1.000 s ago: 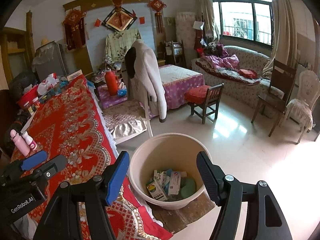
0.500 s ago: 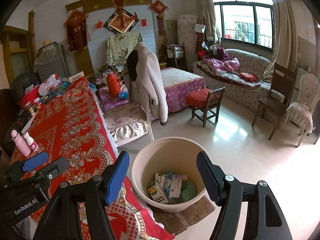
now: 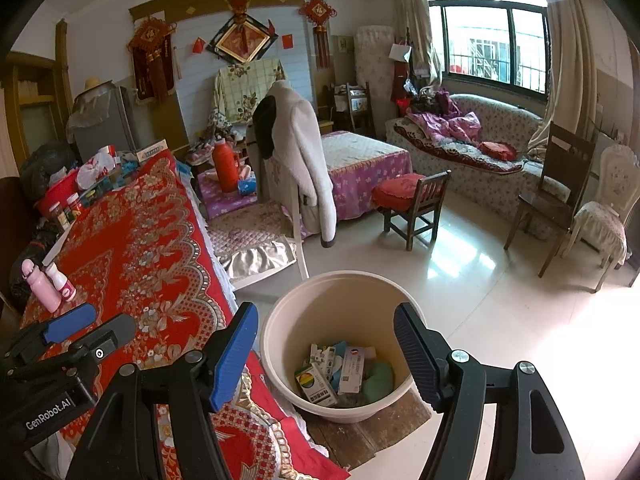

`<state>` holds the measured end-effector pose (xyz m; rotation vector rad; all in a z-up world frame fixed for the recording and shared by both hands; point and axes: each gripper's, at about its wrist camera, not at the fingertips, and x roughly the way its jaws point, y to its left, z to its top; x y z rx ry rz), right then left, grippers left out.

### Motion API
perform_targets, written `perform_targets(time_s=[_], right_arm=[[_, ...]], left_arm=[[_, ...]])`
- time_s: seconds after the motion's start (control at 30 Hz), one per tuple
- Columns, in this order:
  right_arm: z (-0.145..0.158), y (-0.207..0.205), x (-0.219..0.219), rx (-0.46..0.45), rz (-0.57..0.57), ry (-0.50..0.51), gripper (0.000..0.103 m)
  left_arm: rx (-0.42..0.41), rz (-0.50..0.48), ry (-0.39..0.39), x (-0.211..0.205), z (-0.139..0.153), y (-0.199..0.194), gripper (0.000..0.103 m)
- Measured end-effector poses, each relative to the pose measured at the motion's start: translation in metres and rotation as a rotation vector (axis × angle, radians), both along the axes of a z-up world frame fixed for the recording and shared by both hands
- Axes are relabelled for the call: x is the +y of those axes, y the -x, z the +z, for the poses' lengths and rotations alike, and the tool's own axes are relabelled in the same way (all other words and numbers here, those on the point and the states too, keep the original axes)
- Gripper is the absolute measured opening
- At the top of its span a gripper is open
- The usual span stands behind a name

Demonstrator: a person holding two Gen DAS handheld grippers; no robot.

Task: Collect trash

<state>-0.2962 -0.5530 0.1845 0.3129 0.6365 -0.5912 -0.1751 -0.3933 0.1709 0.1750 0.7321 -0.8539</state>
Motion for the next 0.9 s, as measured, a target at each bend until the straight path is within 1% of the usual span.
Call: perform_targets(time_s=[0.13, 0.9], right_arm=[[0.000, 0.000, 0.000, 0.001, 0.000, -0.001, 0.071], [-0.013, 0.004, -0.009, 0.020, -0.008, -0.016, 0.071]], left_arm=[[0.004, -0.006, -0.004, -0.002, -0.002, 0.000, 0.067], [0.015, -0.022, -0.010, -0.009, -0.009, 0.003, 0.067]])
